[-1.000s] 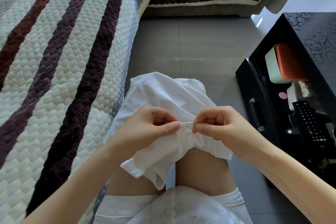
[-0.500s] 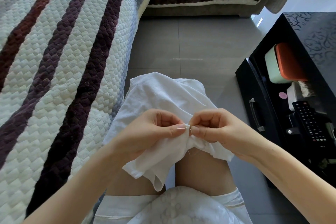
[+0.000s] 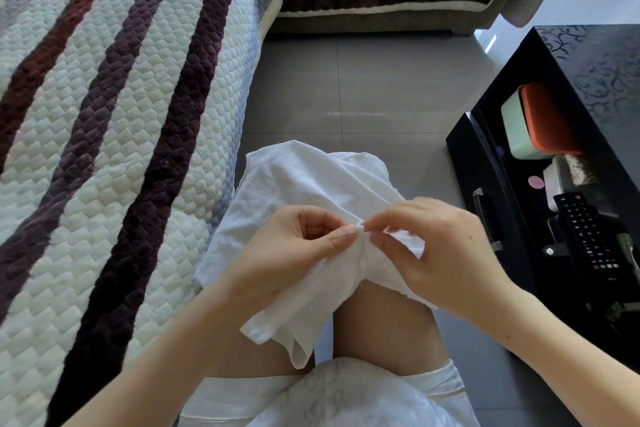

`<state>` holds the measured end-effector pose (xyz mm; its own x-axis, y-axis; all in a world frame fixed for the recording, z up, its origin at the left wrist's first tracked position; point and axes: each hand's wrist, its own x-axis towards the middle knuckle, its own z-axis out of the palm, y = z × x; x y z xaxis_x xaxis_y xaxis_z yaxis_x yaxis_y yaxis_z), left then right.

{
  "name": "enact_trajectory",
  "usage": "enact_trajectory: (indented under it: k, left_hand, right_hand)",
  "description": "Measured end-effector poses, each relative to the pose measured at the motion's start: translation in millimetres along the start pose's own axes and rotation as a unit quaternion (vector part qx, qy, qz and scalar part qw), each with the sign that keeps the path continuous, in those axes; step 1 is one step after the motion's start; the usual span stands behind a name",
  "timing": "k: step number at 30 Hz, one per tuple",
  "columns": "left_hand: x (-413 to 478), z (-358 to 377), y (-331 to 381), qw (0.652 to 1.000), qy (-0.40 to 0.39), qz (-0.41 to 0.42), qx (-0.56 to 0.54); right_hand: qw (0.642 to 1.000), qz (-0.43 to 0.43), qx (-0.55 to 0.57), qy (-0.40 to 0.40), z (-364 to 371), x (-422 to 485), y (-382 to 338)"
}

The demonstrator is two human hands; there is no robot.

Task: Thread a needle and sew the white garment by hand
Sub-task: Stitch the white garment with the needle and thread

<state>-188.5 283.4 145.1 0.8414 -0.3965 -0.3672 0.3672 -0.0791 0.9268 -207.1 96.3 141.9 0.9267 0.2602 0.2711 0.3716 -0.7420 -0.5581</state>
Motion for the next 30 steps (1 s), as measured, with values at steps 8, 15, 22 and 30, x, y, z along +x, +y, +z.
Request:
enact_trajectory:
  k: [8, 15, 22, 30]
  left_hand:
    - [1, 1, 1, 0.999, -0.026, 0.024, 0.006]
    - [3, -4, -8, 0.987, 0.045, 0.036, 0.152]
    - [-4, -16, -5, 0.995, 0.031, -0.012, 0.094]
    - [-11, -23, -1, 0.996, 0.032, -0.021, 0.076]
  right_hand:
    - [0.983, -0.154, -0.041, 0.092, 11, 6, -1]
    - [0.948, -0.148, 0.278, 0.042, -9, 8, -31]
    - [0.859, 0.206, 0.469, -0.005, -41, 59, 48]
    - [0.876, 0.423, -0.07, 0.223, -63, 64, 205]
